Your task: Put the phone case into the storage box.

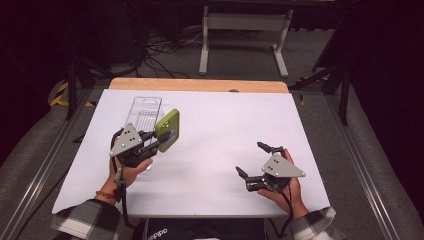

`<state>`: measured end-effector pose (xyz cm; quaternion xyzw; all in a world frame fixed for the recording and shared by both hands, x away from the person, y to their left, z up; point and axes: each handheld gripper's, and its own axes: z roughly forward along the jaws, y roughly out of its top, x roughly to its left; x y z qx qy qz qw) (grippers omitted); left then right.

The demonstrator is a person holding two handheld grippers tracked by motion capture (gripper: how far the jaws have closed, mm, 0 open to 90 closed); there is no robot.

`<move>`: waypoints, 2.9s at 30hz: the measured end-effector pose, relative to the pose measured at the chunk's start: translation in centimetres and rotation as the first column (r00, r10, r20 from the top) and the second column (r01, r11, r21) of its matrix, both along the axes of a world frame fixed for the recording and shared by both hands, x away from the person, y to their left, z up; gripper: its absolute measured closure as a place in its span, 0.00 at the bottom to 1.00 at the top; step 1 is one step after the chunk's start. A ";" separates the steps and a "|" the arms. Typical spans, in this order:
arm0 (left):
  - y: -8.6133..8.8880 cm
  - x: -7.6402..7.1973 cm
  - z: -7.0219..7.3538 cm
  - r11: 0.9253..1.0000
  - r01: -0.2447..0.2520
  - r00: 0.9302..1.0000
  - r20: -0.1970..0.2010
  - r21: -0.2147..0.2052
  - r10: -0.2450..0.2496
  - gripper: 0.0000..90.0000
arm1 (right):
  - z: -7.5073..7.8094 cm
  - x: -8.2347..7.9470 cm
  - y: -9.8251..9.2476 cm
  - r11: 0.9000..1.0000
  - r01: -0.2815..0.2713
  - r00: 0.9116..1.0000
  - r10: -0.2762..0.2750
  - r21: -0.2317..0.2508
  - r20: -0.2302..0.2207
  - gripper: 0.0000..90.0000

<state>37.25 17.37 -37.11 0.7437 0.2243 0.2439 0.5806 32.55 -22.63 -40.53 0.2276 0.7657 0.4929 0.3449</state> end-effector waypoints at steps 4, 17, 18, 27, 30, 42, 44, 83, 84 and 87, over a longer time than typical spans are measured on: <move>0.6 0.2 0.2 1.000 -0.004 1.000 0.005 0.009 0.004 0.86 | 0.0 0.1 0.0 1.000 -0.002 1.000 0.002 -0.004 0.004 0.05; 2.5 0.0 0.7 0.998 -0.054 0.998 0.012 0.012 0.054 0.86 | 0.1 0.5 0.2 1.000 -0.003 1.000 0.003 0.016 0.005 0.06; 2.8 -0.1 0.8 0.998 -0.057 0.998 0.011 0.012 0.057 0.86 | 0.1 0.5 0.2 1.000 0.000 1.000 0.000 0.023 0.007 0.05; 4.8 -0.1 1.2 0.995 -0.103 0.995 0.010 0.002 0.103 0.86 | 0.0 0.9 0.3 1.000 0.003 1.000 -0.003 0.014 0.007 0.05; 5.1 -0.1 1.2 0.994 -0.109 0.994 0.017 0.010 0.108 0.86 | -0.1 0.9 0.3 1.000 0.007 1.000 -0.007 0.015 0.011 0.06; 6.4 0.1 1.4 0.990 -0.143 0.990 0.022 0.008 0.143 0.86 | -0.4 1.1 0.4 1.000 -0.006 1.000 0.006 -0.002 -0.003 0.06; 6.6 0.2 1.4 0.989 -0.146 0.989 0.018 0.014 0.146 0.86 | -0.4 1.2 0.4 1.000 -0.005 1.000 0.005 -0.001 -0.007 0.06; 9.2 6.4 -0.1 0.998 -0.066 0.994 -0.086 0.023 0.068 0.86 | -0.7 2.1 0.4 1.000 0.005 0.999 -0.005 -0.001 -0.049 0.07; 9.1 6.9 -0.2 0.997 -0.062 0.993 -0.094 0.036 0.065 0.86 | -0.8 2.1 0.5 1.000 0.007 0.999 -0.007 0.000 -0.049 0.07; 8.9 7.7 -0.5 0.996 -0.063 0.993 -0.101 0.056 0.068 0.86 | -0.9 2.2 0.5 1.000 0.011 0.998 -0.011 -0.003 -0.055 0.07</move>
